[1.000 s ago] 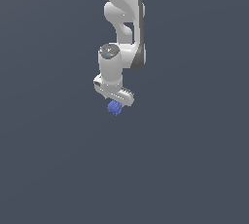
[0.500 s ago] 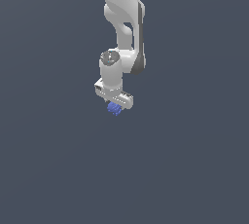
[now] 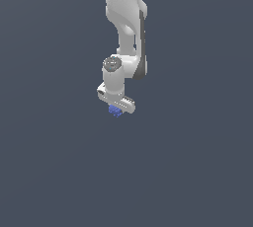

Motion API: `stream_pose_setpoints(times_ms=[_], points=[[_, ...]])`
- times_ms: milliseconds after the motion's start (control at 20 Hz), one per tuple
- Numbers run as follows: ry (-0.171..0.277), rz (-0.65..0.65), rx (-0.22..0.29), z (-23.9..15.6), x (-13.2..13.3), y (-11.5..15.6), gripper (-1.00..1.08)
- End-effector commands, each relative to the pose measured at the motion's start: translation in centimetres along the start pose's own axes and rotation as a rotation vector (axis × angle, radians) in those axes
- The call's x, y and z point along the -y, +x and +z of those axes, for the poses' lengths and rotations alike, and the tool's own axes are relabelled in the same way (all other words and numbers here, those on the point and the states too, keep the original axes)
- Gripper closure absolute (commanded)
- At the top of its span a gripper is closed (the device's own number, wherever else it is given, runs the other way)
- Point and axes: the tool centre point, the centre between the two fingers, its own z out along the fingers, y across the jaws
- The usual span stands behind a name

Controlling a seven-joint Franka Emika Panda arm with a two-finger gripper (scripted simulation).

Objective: Pick up the object and move it to a goal position.

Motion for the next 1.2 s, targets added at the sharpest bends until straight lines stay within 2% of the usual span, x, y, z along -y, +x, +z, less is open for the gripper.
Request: stream_pose_setpoints(times_ms=[0,650,1150], points=[[0.000,0.001,0.000,0.1,-0.1,0.0,1.08],[0.001,0.000,0.000,0.0,0.5,0.3,1.08],[0.001,0.000,0.000,-0.1,3.8,2.8,1.08]])
